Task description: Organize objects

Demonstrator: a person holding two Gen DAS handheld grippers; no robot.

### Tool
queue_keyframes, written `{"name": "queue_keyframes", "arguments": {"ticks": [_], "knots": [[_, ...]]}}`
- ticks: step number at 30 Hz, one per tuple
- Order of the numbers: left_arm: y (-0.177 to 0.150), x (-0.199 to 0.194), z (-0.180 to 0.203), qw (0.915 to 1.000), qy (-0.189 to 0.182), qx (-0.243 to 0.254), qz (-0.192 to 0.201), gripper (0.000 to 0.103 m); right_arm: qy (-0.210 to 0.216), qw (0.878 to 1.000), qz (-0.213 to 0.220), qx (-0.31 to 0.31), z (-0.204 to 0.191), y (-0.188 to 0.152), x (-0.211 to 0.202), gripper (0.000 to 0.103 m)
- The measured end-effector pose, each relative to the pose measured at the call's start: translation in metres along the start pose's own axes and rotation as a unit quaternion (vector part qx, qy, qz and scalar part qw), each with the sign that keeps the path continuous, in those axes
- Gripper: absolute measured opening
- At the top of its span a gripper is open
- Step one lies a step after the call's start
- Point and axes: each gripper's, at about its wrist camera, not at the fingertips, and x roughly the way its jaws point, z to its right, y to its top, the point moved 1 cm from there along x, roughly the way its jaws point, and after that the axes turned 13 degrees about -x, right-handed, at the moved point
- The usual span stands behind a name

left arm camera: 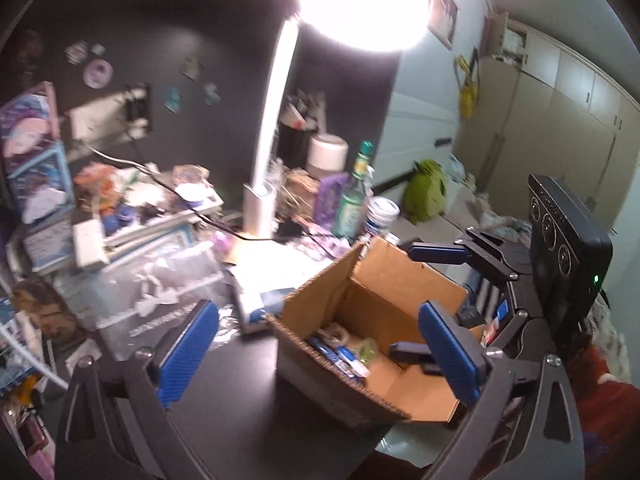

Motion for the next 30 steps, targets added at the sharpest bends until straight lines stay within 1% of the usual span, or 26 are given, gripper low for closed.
{"name": "queue_keyframes", "arguments": {"ticks": [1, 3, 5, 7, 9, 12, 15, 18, 22, 27, 30], "knots": [[-0.002, -0.007, -0.002, 0.9999, 0.006, -0.002, 0.011, 0.102, -0.001, 1.0, 0.008, 0.001, -0.001, 0.0, -0.003, 0.098], [-0.007, -0.02, -0.005, 0.9991, 0.023, -0.004, 0.036, 0.102, -0.005, 1.0, 0.02, 0.003, -0.002, 0.002, -0.007, 0.101], [-0.011, -0.03, -0.007, 0.9975, 0.04, -0.006, 0.058, 0.102, -0.007, 0.999, 0.03, 0.009, -0.002, 0.003, -0.011, 0.102], [-0.017, -0.04, -0.011, 0.9949, 0.058, -0.011, 0.082, 0.102, 0.003, 0.999, 0.05, 0.009, -0.002, 0.005, -0.016, 0.103], [-0.021, -0.045, -0.014, 0.9924, 0.072, -0.017, 0.099, 0.102, 0.009, 0.998, 0.063, 0.0, -0.004, 0.007, -0.019, 0.103], [-0.029, -0.052, -0.021, 0.9872, 0.097, -0.035, 0.122, 0.102, 0.002, 0.996, 0.08, -0.024, -0.013, 0.009, -0.025, 0.103], [-0.039, -0.055, -0.028, 0.9835, 0.104, -0.048, 0.14, 0.102, 0.011, 0.995, 0.096, -0.039, -0.021, 0.008, -0.028, 0.103], [-0.045, -0.054, -0.033, 0.98, 0.122, -0.058, 0.146, 0.102, 0.029, 0.993, 0.103, -0.042, -0.027, 0.005, -0.028, 0.103], [-0.051, -0.05, -0.037, 0.9769, 0.138, -0.066, 0.149, 0.102, 0.037, 0.992, 0.109, -0.046, -0.031, 0.0, -0.023, 0.103], [-0.055, -0.047, -0.039, 0.9749, 0.151, -0.065, 0.15, 0.102, 0.03, 0.991, 0.123, -0.046, -0.031, -0.005, -0.021, 0.103], [-0.056, -0.046, -0.039, 0.9748, 0.152, -0.065, 0.15, 0.102, 0.027, 0.991, 0.123, -0.042, -0.03, -0.006, -0.019, 0.103]]}}
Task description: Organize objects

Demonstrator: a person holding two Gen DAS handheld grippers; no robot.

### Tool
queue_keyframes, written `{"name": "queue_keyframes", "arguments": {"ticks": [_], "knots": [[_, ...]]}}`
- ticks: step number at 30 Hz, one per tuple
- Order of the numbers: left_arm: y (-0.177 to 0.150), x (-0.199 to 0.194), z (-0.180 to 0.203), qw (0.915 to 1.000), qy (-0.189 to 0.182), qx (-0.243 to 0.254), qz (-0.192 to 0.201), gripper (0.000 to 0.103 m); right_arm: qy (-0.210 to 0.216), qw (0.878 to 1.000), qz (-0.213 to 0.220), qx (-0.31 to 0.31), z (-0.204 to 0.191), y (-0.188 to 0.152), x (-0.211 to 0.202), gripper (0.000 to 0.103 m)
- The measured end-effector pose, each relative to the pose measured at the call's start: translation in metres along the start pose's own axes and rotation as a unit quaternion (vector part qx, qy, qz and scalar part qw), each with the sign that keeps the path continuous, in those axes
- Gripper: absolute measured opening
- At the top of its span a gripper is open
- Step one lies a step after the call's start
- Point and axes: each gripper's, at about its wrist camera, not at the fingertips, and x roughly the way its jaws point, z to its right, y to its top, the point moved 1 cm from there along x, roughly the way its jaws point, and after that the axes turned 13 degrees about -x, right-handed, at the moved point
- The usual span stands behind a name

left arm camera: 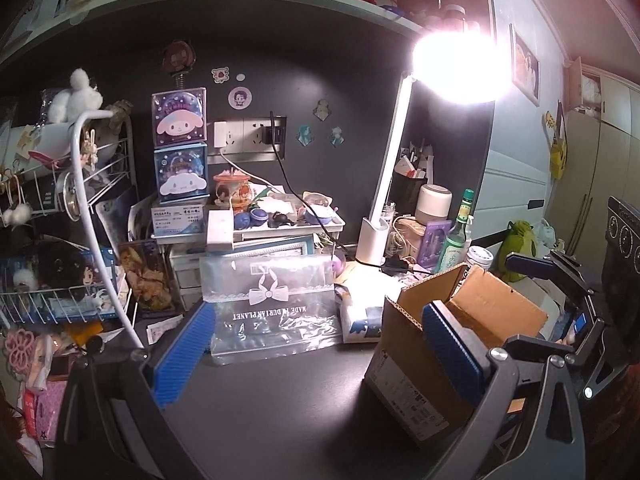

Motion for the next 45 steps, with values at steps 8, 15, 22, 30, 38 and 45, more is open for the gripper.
{"name": "queue_keyframes", "arguments": {"ticks": [8, 15, 22, 30, 38, 45], "knots": [[-0.002, 0.002, -0.001, 1.0, -0.001, 0.0, -0.001, 0.102, 0.005, 1.0, -0.006, 0.021, 0.007, -0.006, 0.005, 0.103], [-0.003, 0.002, -0.004, 1.0, 0.002, -0.001, 0.0, 0.102, 0.01, 0.999, -0.003, 0.04, 0.015, -0.01, 0.005, 0.103], [-0.002, 0.003, -0.006, 1.0, 0.004, -0.002, -0.001, 0.102, 0.014, 0.999, -0.007, 0.045, 0.017, -0.011, 0.003, 0.103], [-0.003, 0.005, -0.005, 1.0, 0.002, -0.002, -0.004, 0.102, 0.029, 0.997, -0.005, 0.064, 0.023, -0.015, 0.003, 0.103], [-0.003, 0.006, -0.005, 1.0, 0.003, -0.003, -0.005, 0.102, 0.034, 0.997, 0.0, 0.071, 0.023, -0.014, 0.004, 0.103], [-0.002, 0.008, -0.004, 1.0, 0.003, -0.002, -0.006, 0.102, 0.043, 0.997, 0.002, 0.072, 0.021, -0.012, 0.007, 0.103]]}}
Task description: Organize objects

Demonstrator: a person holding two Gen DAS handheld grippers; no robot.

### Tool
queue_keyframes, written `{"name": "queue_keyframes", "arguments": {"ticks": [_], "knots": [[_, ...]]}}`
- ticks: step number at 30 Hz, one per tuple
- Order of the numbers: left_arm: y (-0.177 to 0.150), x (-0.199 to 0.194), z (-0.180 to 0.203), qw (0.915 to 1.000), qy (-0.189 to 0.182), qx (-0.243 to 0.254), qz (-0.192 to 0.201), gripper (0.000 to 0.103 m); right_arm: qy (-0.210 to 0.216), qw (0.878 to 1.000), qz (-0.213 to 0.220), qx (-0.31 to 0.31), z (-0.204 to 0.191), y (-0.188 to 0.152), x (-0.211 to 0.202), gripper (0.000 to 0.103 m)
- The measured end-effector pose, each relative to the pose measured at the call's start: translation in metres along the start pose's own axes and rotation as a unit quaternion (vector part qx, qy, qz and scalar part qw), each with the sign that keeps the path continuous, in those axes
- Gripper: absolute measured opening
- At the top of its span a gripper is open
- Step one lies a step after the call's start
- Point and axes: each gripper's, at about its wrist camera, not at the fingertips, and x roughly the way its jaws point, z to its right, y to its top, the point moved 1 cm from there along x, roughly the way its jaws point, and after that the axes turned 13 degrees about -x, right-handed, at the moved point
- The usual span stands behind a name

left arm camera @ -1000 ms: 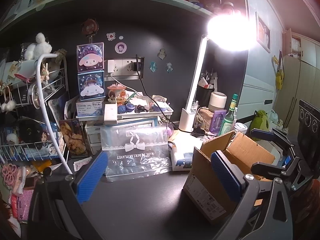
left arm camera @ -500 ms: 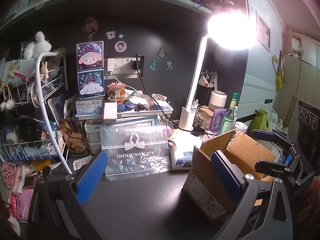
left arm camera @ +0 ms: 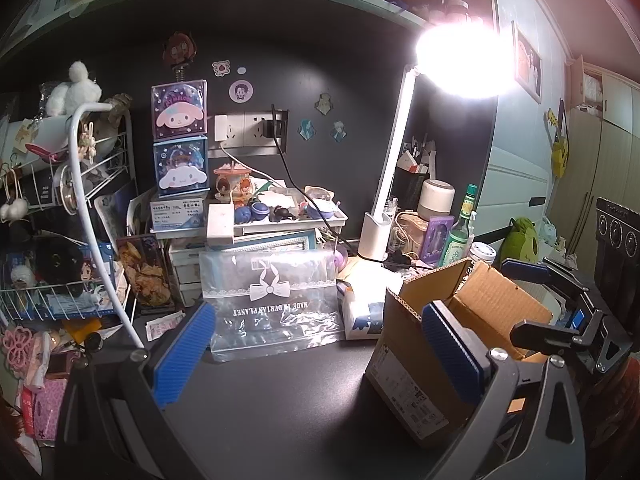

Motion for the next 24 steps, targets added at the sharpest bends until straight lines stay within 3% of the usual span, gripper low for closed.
{"name": "queue_keyframes", "arguments": {"ticks": [24], "knots": [[-0.0019, 0.0014, -0.0005, 1.0, -0.003, 0.001, -0.003, 0.102, 0.001, 1.0, -0.002, -0.001, 0.0019, 0.0014, 0.0013, 0.103]]}}
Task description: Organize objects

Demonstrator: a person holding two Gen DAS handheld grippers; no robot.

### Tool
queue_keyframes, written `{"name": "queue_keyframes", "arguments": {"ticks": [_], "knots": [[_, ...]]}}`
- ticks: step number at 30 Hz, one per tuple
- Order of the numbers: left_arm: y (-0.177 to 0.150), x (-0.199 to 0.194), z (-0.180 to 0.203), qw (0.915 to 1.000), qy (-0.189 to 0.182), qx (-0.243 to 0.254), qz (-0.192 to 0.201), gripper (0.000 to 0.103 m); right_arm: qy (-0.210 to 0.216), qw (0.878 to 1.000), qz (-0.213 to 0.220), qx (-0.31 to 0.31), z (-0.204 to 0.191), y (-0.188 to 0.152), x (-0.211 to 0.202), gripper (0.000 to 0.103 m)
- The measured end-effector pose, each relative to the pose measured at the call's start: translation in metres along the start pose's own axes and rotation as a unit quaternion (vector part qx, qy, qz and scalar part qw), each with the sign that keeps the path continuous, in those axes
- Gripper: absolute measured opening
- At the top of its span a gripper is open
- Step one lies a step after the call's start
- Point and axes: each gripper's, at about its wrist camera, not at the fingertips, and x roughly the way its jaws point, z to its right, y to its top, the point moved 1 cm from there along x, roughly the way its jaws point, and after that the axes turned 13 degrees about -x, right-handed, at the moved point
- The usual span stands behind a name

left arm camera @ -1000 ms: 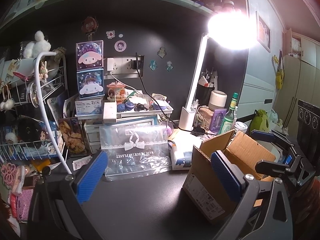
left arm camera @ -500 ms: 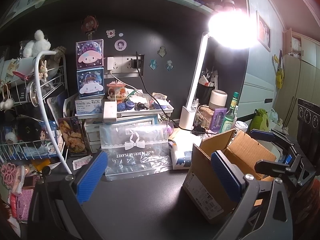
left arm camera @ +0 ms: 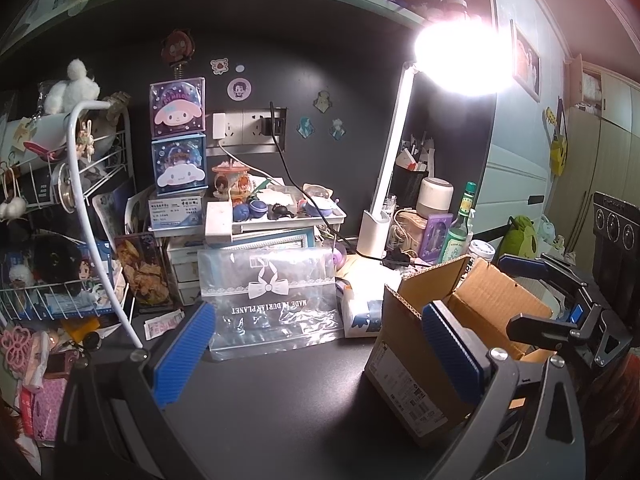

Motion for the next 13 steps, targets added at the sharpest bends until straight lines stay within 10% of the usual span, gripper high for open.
{"name": "queue_keyframes", "arguments": {"ticks": [13], "knots": [[0.001, -0.0018, 0.0007, 1.0, -0.009, 0.002, -0.001, 0.102, -0.003, 1.0, -0.001, 0.002, -0.0019, 0.0001, 0.0014, 0.103]]}}
